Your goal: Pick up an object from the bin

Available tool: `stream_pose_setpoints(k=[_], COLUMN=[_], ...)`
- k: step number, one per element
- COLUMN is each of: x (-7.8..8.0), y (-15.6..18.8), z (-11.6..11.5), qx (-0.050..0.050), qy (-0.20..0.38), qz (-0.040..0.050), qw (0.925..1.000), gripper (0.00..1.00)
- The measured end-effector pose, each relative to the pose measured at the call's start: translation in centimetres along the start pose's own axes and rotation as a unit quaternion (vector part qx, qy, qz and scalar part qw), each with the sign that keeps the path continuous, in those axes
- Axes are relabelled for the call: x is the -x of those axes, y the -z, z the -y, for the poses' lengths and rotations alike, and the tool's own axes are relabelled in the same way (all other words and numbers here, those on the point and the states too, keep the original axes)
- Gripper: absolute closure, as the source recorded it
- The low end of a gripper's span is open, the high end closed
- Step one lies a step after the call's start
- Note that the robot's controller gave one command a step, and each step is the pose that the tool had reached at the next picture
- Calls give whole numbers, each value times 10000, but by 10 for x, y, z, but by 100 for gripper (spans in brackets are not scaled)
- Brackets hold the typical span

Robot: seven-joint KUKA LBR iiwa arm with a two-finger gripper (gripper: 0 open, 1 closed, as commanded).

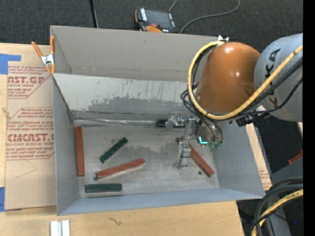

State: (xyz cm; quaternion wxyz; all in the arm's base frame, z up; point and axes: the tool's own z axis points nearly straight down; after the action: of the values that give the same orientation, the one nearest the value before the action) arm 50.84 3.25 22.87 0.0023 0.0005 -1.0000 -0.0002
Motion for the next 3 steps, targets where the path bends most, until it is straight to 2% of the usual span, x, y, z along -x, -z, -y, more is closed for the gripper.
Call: stream_pose_setpoints(k=[1, 2, 3], x=[1, 27, 27], y=[-128, -158, -157], z=[-69, -87, -87], qx=[3, -3, -2], qy=[669, 1768, 1761], qz=[-12, 47, 44], qw=[9978, 9842, 9844], gripper=[0, 0, 100])
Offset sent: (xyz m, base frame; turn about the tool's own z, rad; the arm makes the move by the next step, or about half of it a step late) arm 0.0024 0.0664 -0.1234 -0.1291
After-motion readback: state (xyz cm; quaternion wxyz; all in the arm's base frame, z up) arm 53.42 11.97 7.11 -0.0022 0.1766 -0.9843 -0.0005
